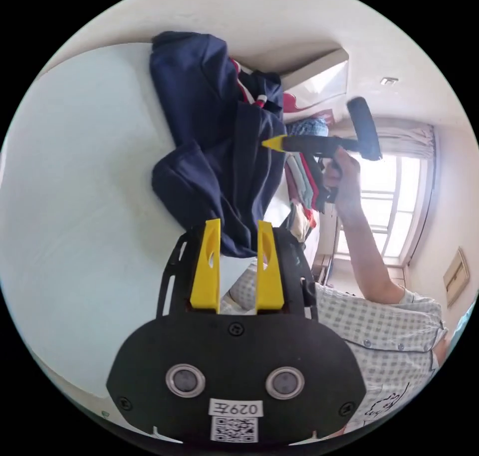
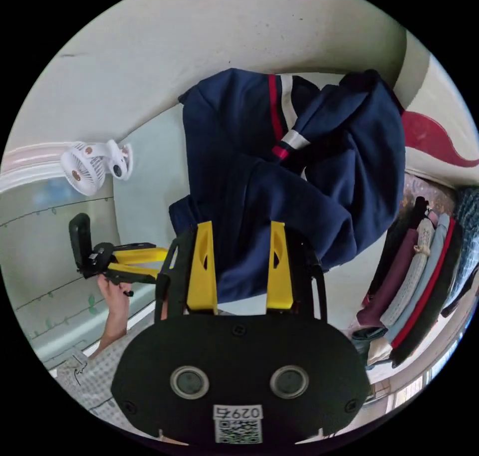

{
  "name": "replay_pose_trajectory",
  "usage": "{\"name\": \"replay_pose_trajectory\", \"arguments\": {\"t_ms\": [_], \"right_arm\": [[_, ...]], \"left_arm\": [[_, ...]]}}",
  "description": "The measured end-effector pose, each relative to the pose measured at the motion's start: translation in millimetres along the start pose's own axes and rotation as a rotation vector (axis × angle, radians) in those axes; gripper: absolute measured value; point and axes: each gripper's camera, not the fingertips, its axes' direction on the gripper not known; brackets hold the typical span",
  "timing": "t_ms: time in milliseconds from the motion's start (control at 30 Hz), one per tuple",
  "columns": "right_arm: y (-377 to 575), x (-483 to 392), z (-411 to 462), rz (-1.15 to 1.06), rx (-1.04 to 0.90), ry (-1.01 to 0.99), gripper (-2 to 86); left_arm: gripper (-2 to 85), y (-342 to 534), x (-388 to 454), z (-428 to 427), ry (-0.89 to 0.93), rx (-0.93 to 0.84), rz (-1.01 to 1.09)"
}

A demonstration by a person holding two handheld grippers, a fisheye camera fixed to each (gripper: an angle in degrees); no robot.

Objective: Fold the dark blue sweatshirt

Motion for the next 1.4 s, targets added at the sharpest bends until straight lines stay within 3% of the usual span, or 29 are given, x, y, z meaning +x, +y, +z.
{"name": "replay_pose_trajectory", "arguments": {"t_ms": [33,100,167,267,333,433,500,600,700,833,1000,1200,1400], "right_arm": [[-9.0,-2.1,25.2,-0.005,-0.095,0.105,11.6],[-1.8,-15.2,23.5,-0.070,-0.019,0.264,9.7],[5.1,-14.7,21.4,-0.086,-0.001,0.269,7.9],[53.0,5.4,-15.9,-0.105,0.209,0.090,3.4],[123.6,35.9,-54.9,-0.083,0.455,-0.160,2.2],[204.9,92.4,-60.9,0.105,0.575,-0.393,1.5],[241.9,122.3,-43.7,0.230,0.547,-0.459,1.2],[284.1,157.4,3.0,0.412,0.343,-0.475,0.6],[310.5,180.3,46.3,0.499,0.165,-0.664,0.1],[337.7,189.4,31.7,0.445,0.367,-0.841,-0.2],[310.9,185.6,-14.2,0.335,0.401,-0.707,-0.3],[202.4,154.7,-42.1,0.111,0.216,-0.539,-0.4],[93.0,98.5,-20.3,-0.018,-0.036,-0.039,-0.4]], "left_arm": [[5.9,-0.9,12.2,2.9,0.022,0.011,0.032],[0.6,3.3,25.5,4.6,0.028,0.025,0.068],[0.0,9.9,27.6,5.2,0.012,0.022,0.064],[-0.4,23.0,14.2,-1.8,0.060,0.015,0.028],[-0.8,35.2,4.0,-18.7,0.140,0.082,0.028],[-0.9,37.3,-2.1,-36.7,0.115,0.170,-0.008],[-0.9,24.8,1.6,-37.6,0.111,0.173,0.004],[-0.9,-13.3,22.4,-23.1,0.084,0.078,0.083],[-0.8,-54.0,48.4,-4.2,-0.052,-0.024,0.159],[1.6,-101.2,63.5,25.1,-0.255,-0.169,0.201],[4.8,-114.6,51.8,75.5,-0.358,-0.416,0.176],[-0.8,-47.1,57.8,41.7,-0.460,-0.225,0.169],[-1.0,81.0,39.3,-56.9,-0.364,0.123,-0.026]]}}
